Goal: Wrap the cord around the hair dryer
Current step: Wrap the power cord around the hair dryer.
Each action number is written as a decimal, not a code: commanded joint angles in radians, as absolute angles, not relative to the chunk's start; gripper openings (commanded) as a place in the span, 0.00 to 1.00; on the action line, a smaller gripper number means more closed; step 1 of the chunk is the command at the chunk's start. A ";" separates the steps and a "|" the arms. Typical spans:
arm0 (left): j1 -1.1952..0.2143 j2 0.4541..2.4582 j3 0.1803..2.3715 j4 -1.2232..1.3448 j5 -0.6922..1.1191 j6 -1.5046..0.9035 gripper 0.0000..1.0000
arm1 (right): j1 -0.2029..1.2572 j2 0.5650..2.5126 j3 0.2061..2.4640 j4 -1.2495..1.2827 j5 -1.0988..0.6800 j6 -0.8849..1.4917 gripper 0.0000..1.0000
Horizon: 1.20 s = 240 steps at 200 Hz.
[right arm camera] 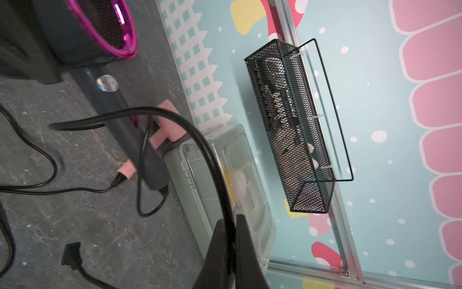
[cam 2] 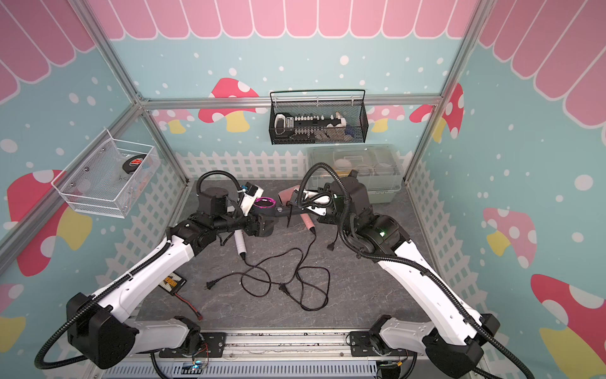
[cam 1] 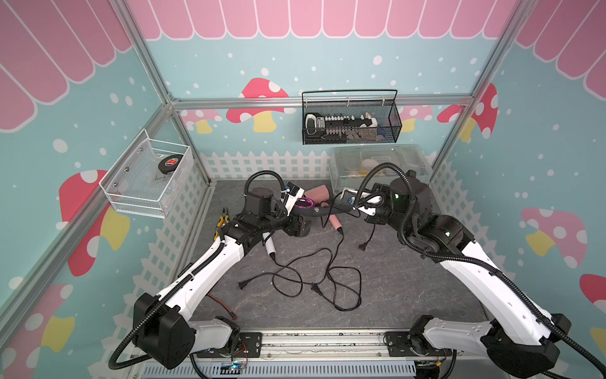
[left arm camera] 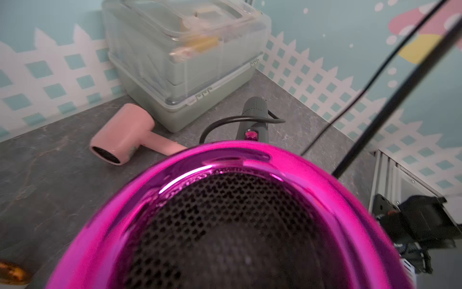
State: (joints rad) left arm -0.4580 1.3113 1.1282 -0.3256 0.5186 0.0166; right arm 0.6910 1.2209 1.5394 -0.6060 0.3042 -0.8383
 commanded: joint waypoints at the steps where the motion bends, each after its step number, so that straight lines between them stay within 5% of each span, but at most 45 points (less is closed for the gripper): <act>1: -0.494 1.313 1.173 -0.333 0.572 0.086 0.00 | 0.661 1.237 1.612 -0.588 0.338 -0.930 0.00; 106: -0.654 1.338 1.174 -0.299 0.787 0.100 0.00 | 0.433 1.437 1.760 -0.572 0.041 -0.885 0.00; 240: -0.546 1.276 1.055 0.399 0.937 -0.360 0.00 | 0.051 1.584 1.486 -0.359 -0.713 -0.307 0.00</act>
State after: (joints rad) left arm -0.5545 1.2953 1.0515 0.1856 0.8879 -0.2691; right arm 0.0830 1.5719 1.5162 -0.4530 -0.5205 -0.4606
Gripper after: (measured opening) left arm 0.741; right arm 0.048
